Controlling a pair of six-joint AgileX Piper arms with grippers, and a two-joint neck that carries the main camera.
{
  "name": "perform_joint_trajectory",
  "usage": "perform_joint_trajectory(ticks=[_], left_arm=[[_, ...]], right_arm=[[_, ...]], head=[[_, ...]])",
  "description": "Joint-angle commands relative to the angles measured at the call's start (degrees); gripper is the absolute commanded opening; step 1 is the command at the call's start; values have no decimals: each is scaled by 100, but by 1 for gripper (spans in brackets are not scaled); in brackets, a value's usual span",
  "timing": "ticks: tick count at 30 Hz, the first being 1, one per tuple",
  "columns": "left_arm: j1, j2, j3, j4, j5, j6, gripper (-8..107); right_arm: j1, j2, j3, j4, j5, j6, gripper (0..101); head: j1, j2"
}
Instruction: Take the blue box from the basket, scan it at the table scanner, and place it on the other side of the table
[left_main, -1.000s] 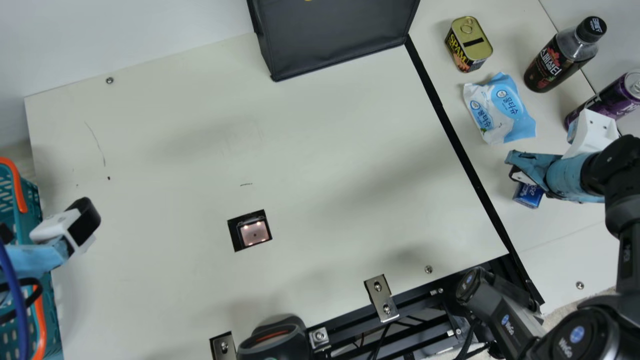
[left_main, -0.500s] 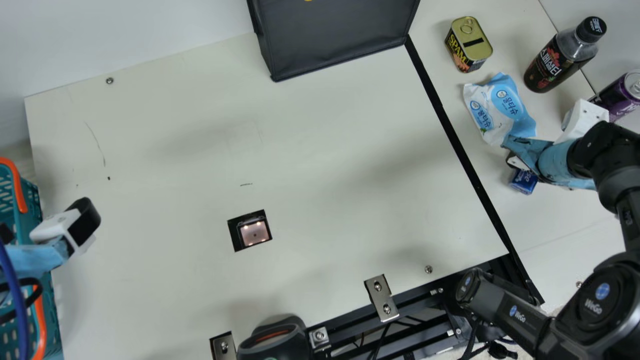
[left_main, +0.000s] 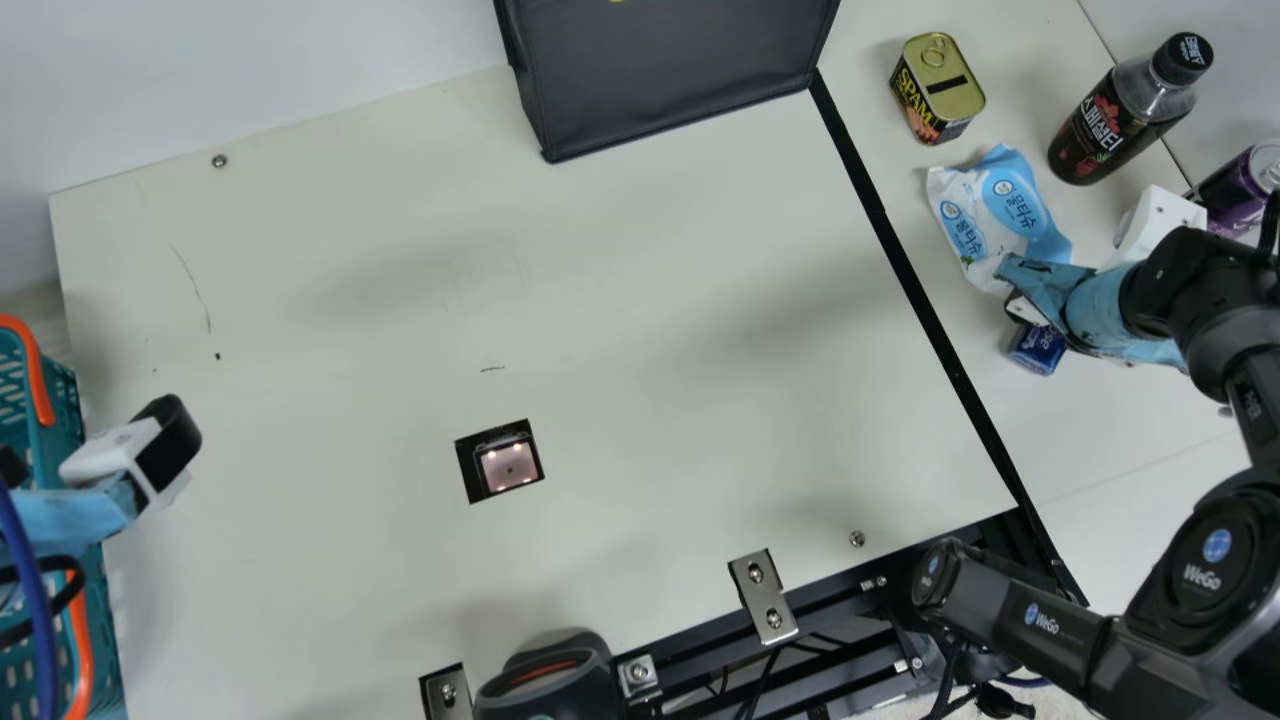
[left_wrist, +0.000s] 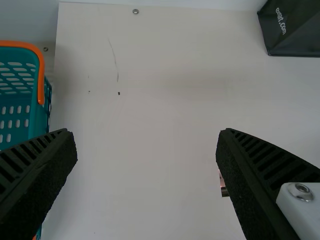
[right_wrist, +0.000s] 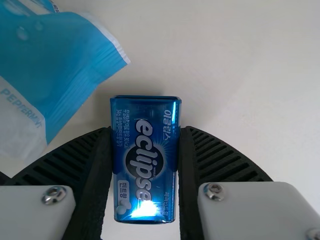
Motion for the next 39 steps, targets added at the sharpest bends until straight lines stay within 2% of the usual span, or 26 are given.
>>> perform_joint_trajectory(ticks=[1,9,14,27,39], left_arm=[[0,0,0,0,0,0,90],[0,0,0,0,0,0,90],[0,0,0,0,0,0,90],[0,0,0,0,0,0,90],[0,0,0,0,0,0,90]], right_arm=[[21,15,-7,-39,-3,30,53],[107,27,-29,-137,4,178,80],[199,-181,-105,-196,142,274,95],[1116,-1198,-763,-165,1103,530,95],[2483,-2072,-1518,-208,2020,874,95]], head=[[-166,-13],[-166,-13],[-166,-13],[-166,-13],[-166,-13]])
